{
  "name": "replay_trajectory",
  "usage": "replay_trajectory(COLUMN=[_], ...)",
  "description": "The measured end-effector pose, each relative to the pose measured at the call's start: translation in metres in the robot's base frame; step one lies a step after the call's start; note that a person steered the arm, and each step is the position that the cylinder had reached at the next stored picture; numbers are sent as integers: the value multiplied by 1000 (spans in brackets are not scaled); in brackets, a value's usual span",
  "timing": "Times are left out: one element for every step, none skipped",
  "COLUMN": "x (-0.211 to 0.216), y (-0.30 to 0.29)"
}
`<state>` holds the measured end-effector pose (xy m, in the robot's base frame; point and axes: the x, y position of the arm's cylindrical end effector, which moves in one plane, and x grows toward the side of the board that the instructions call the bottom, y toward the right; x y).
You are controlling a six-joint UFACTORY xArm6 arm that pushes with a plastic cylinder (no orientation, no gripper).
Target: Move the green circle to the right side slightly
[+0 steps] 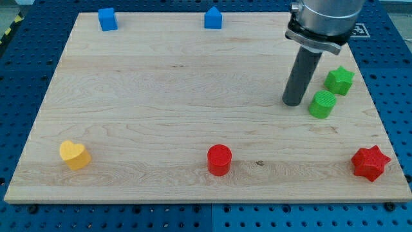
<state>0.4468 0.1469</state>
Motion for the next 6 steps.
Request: replay_trajectory(x=[6,7,6,-25,-85,-112], y=[11,37,27,-10,-9,76])
